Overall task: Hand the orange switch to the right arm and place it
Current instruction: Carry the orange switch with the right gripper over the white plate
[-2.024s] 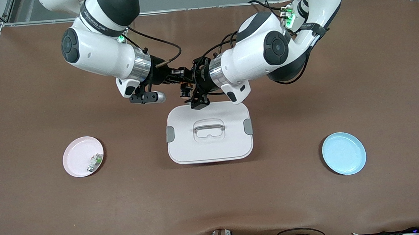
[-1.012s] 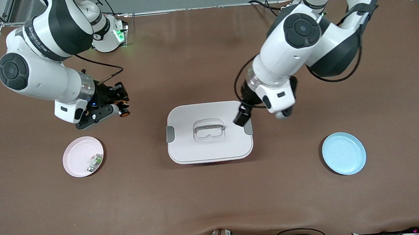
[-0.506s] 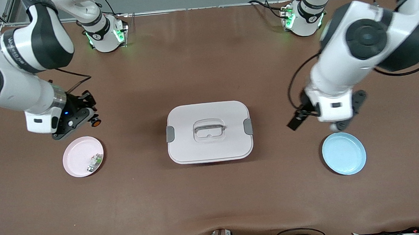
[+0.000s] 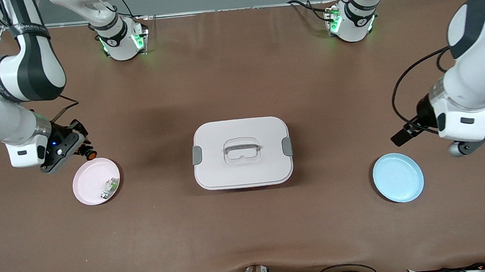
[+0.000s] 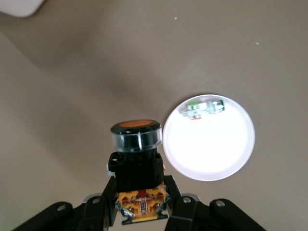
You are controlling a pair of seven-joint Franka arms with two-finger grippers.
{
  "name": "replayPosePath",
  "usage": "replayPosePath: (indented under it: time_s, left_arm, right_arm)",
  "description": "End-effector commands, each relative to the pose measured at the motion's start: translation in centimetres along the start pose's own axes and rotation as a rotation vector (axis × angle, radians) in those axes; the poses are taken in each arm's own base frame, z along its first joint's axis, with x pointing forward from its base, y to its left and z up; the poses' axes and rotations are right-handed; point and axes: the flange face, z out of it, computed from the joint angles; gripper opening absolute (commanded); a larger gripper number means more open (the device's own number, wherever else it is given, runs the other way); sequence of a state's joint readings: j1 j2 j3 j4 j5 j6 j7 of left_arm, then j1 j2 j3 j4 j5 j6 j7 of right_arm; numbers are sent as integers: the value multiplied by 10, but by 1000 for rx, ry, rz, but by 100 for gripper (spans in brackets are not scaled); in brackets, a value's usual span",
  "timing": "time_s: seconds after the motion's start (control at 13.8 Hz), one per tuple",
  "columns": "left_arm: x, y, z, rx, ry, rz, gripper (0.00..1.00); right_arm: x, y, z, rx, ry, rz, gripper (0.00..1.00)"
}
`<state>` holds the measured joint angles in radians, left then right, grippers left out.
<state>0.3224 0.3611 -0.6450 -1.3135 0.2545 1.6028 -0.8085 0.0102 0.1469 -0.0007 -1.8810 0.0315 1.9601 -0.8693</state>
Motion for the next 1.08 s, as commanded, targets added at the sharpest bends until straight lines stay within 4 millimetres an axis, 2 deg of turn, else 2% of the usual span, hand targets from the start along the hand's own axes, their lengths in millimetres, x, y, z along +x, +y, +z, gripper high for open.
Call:
replayPosePath:
  time_s: [0.0,0.14,0.22,0.36,0.58,1.01]
  left_arm:
    - [-4,-23,-18,33,9,99,100]
    - [-10,-34,-32,58,21,167,100]
    - [-16,-35,-32,82,25,190,100]
    - [-26,-50,-44,91,23,247,100]
    - [-33,-74,-52,83,5,344,100]
    - [-66,-101,-65,36,-25,437,100]
  right_arm:
    - [-11,12,12,-67,-15,-72,0]
    - [-18,21,26,-92,-22,-99,0]
    - [-22,27,33,-92,-23,-113,0]
    - [-30,44,47,-107,-11,-136,0]
    - [-39,66,73,-128,1,-201,0]
    - [-46,83,115,-118,-1,-207,0]
